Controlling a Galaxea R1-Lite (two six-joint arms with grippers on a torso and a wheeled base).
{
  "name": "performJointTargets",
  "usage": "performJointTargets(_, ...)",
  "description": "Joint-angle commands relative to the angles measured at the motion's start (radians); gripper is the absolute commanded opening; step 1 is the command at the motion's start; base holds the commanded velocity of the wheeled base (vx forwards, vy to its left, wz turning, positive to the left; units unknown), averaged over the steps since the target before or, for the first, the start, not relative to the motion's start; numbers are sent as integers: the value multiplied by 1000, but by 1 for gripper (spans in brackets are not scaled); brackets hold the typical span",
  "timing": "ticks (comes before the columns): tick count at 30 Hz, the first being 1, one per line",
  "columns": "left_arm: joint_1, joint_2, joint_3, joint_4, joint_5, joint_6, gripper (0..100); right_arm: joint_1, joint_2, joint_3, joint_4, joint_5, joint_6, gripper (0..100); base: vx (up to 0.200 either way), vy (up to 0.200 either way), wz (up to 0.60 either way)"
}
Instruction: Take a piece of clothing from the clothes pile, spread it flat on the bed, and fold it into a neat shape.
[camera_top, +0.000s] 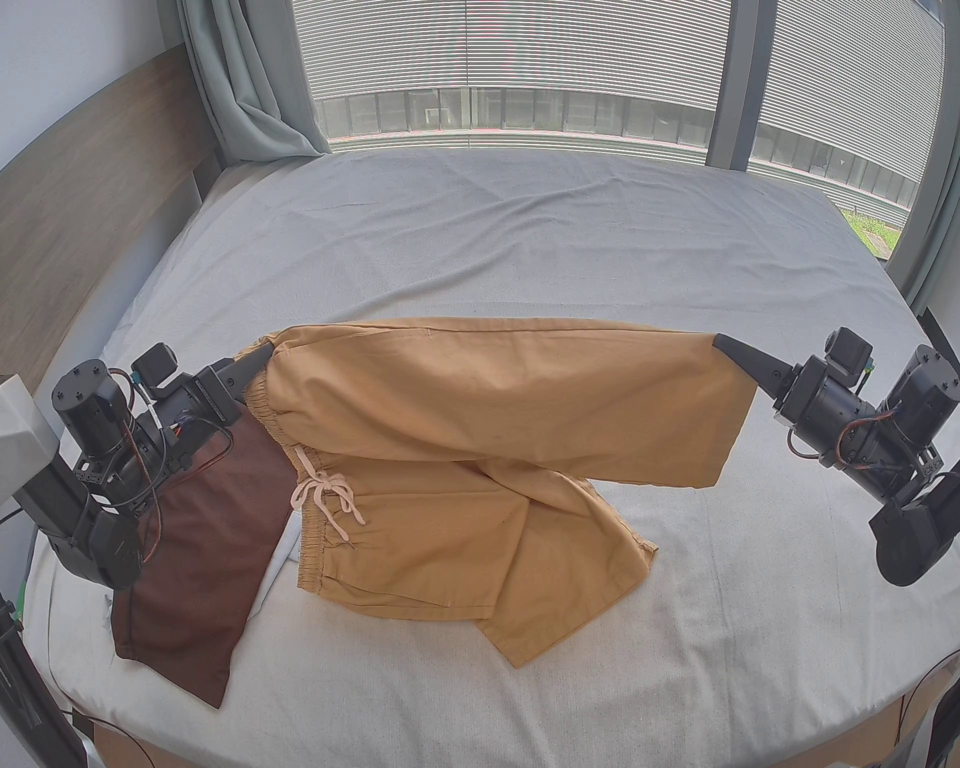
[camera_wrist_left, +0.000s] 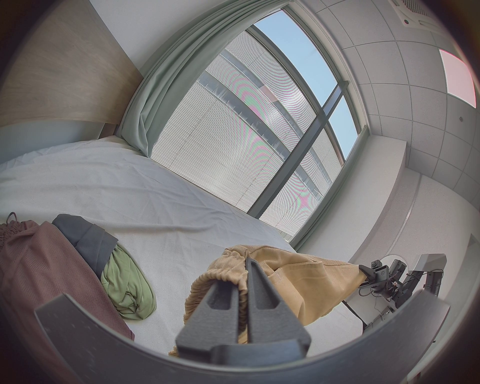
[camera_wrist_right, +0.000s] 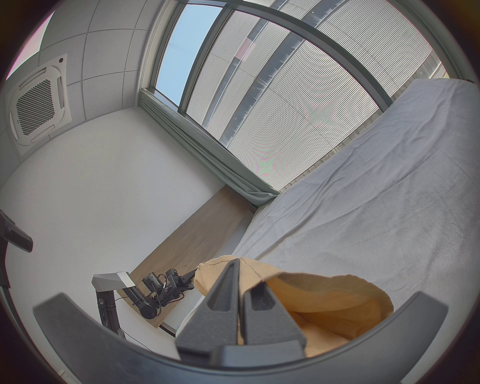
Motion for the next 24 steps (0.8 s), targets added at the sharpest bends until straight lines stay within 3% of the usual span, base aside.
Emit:
performJointTargets(1,-5,-3,0,-1,3,0,0,8,11,-4,-1,1,-3,0,0,0,0)
performJointTargets(15,-14,43,-45,0,10,0,0,-15,131,-137,0,-1,-4,0,0,0,0)
performJointTargets(24,-48,136,-149,0,84,-3,0,-35,178,-174,0,1,-4,0,0,0,0)
